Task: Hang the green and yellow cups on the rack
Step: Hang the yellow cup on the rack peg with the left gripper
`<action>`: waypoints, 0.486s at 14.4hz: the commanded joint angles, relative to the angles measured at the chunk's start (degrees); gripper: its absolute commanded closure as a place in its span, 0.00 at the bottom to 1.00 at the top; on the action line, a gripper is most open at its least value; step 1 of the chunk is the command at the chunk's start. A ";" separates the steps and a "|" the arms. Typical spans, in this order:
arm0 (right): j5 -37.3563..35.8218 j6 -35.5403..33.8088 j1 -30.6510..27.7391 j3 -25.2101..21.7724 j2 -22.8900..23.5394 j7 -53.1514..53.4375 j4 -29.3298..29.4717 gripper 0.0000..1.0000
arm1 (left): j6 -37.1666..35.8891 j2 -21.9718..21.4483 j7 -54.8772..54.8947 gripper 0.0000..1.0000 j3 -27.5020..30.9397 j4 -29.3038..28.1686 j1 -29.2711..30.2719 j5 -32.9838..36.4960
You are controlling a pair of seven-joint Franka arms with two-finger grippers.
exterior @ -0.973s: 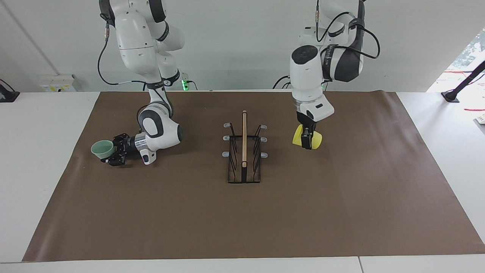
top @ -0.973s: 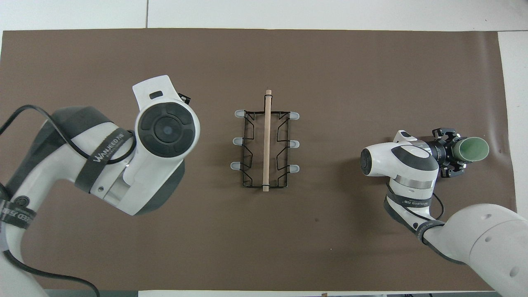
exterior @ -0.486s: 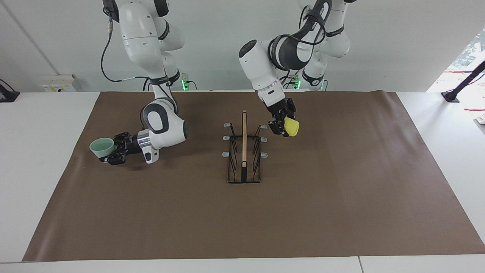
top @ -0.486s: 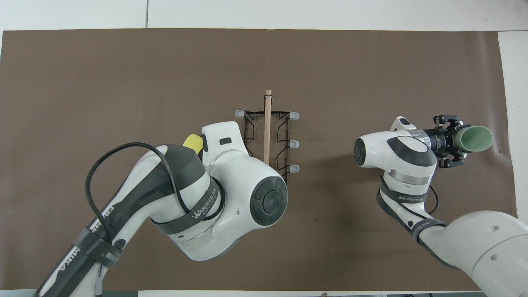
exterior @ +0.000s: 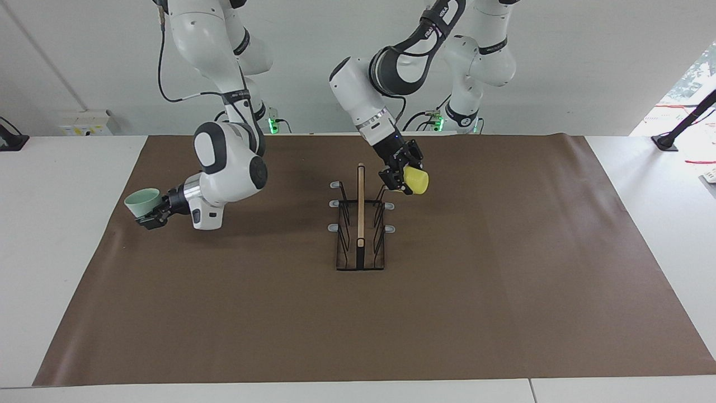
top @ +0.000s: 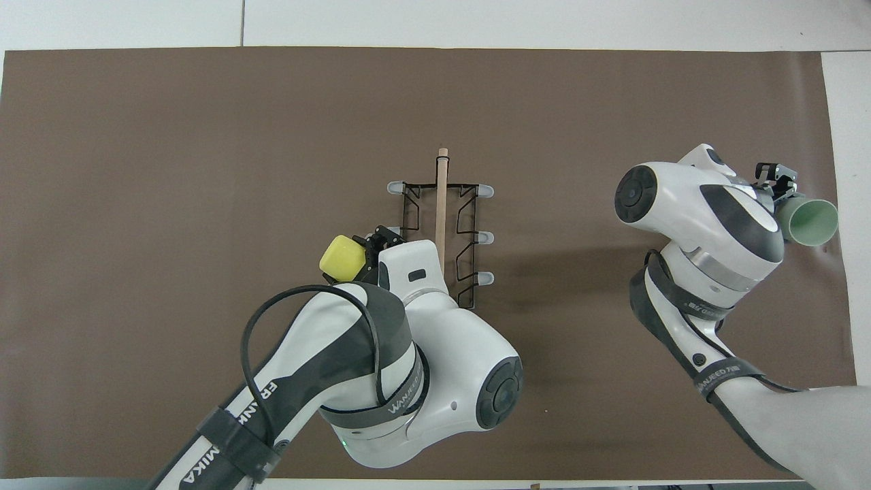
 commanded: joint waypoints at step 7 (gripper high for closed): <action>31.63 -5.79 -1.80 0.57 -3.27 -0.55 11.45 1.00 | -0.53 2.66 -3.94 1.00 0.80 0.30 -5.53 3.83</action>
